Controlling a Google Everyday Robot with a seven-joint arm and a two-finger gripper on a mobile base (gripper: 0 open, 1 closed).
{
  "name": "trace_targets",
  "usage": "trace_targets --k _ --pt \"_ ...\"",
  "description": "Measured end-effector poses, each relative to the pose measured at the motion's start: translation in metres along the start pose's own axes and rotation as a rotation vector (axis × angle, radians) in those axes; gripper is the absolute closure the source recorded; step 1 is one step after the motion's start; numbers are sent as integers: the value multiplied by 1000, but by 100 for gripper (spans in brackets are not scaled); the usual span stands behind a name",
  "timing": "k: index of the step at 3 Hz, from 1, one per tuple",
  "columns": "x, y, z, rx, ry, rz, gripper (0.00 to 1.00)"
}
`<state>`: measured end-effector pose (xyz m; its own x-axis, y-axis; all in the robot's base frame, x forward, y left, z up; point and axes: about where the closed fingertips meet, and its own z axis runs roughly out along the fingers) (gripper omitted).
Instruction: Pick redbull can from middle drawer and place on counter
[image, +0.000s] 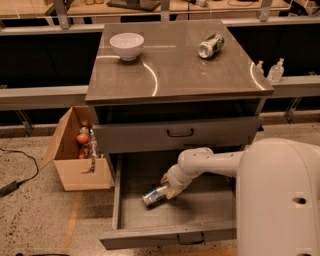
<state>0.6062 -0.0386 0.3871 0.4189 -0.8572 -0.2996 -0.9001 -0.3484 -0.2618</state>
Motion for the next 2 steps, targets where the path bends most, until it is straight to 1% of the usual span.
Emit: trace_targets --k 1,2 --pt "-14 13 -56 70 15 14 100" --pt "-19 34 -121 182 63 83 100"
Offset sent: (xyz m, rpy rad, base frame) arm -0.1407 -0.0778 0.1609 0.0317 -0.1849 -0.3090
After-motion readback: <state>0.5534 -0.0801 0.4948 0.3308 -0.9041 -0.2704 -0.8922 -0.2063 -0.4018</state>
